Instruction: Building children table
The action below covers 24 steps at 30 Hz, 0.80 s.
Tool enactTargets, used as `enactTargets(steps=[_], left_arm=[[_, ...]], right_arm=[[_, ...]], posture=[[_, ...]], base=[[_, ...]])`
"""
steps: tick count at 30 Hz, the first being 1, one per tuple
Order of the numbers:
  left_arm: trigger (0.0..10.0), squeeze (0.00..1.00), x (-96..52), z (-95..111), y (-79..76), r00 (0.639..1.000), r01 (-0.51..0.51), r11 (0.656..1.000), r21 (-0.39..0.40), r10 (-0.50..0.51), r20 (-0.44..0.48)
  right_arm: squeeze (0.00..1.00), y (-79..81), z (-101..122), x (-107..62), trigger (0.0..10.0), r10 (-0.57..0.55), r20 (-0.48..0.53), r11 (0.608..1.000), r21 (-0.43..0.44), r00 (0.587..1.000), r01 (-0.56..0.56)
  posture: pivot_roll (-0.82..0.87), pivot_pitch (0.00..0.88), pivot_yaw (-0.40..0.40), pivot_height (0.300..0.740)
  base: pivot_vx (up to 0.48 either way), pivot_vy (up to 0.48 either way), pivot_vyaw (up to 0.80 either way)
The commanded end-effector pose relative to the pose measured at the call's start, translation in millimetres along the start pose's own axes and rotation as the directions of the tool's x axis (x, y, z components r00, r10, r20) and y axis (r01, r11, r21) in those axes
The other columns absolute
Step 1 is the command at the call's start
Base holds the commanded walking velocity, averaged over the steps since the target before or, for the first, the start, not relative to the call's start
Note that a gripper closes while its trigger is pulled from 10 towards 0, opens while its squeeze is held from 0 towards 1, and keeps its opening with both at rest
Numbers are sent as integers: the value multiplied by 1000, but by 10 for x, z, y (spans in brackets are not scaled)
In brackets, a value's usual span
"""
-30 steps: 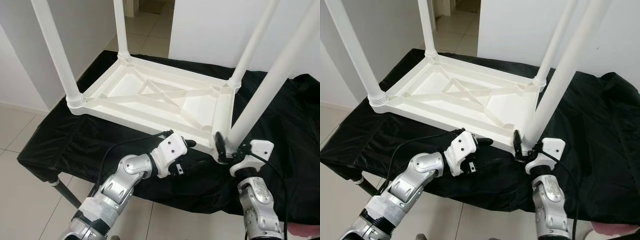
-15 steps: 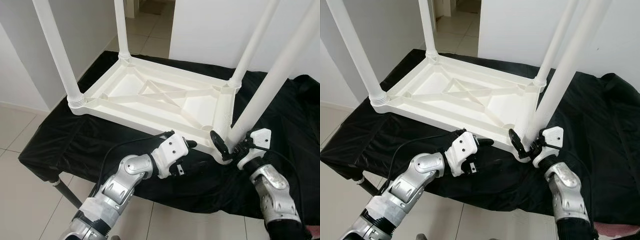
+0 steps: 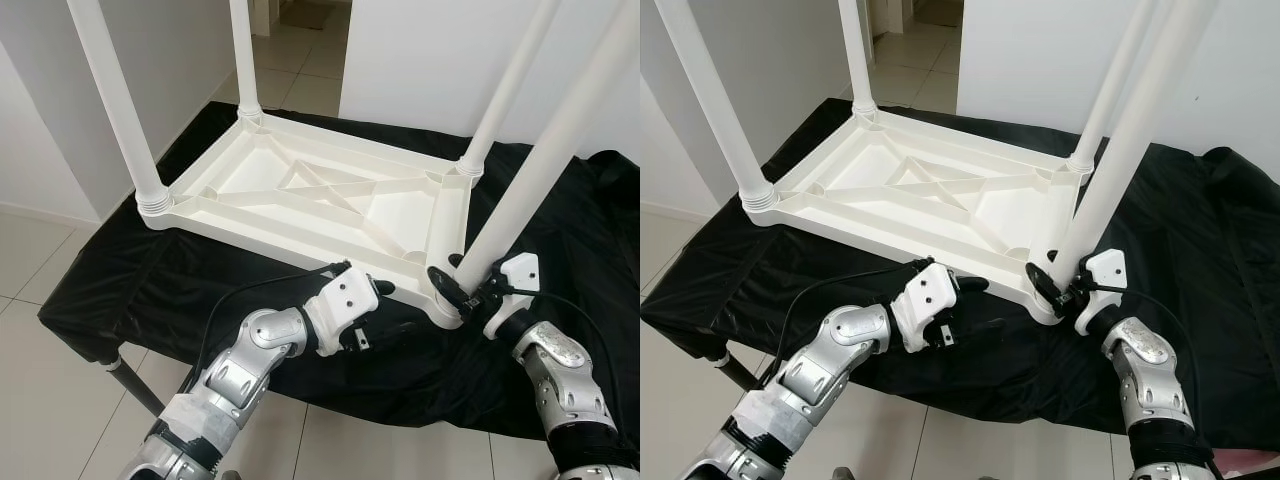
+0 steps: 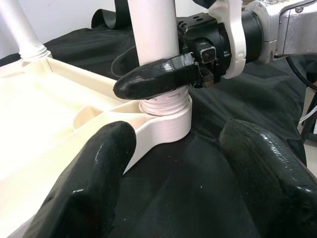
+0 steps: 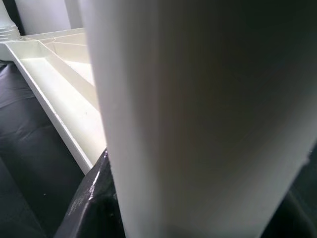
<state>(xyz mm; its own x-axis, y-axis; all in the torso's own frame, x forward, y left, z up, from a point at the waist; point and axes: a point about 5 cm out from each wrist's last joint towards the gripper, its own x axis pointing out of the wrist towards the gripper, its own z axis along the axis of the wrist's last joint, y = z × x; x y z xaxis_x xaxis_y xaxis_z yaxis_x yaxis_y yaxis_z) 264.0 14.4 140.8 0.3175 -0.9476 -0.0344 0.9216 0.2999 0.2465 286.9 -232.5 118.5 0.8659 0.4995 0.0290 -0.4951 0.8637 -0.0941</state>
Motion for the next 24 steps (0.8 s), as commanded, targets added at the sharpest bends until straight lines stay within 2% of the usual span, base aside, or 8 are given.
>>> enactTargets(steps=[1, 2, 3, 4, 7, 11, 16, 24], left_arm=[[10000, 0, 4, 26, 0, 1000, 6, 1000, 14, -6, -5], [10000, 0, 4, 26, 0, 1000, 6, 1000, 14, -6, -5], [10000, 0, 6, 29, 1, 1000, 7, 1000, 15, -7, -4], [10000, 0, 8, 31, 2, 1000, 7, 1000, 16, -7, -4], [10000, 0, 15, 36, 6, 1000, 7, 1000, 18, -7, -3], [10000, 0, 20, 28, 10, 1000, 8, 1000, 18, -8, -4], [10000, 0, 30, 26, 0, 1000, 14, 1000, 16, -14, -3], [10000, 0, 54, 35, 4, 1000, 19, 1000, 16, -19, 0]], right_arm=[[0, -4, -82, -41, 0, 8, -31, 1000, 22, 999, -8], [0, -4, -82, -41, 0, 8, -31, 1000, 22, 999, -8], [0, -1, -80, -40, 1569, 1, -29, 1000, 24, 1000, 0], [0, 1, -79, -40, 10000, -5, -28, 1000, 27, 1000, 6], [0, 21, -71, -31, 10000, -13, -22, 999, 36, 1000, 13], [0, 121, -96, 0, 10000, -91, -31, 994, 63, 995, 93], [0, 153, -121, 10, 10000, -152, -62, 987, 36, 986, 155], [0, 347, -62, -14, 10000, -328, -74, 937, 103, 942, 334]], posture=[[-66, 0, -25, 740], [-66, 0, -25, 740], [-66, 0, -24, 740], [-66, 0, -24, 740], [-66, 0, -24, 740], [-75, 0, -17, 740], [-83, 0, -15, 740], [-93, 0, -14, 740]], base=[[0, 0, 0], [0, 0, 0], [0, 0, 0], [0, 0, 0], [0, 0, 0], [0, 0, 0], [0, 0, 0], [0, 0, 0]])
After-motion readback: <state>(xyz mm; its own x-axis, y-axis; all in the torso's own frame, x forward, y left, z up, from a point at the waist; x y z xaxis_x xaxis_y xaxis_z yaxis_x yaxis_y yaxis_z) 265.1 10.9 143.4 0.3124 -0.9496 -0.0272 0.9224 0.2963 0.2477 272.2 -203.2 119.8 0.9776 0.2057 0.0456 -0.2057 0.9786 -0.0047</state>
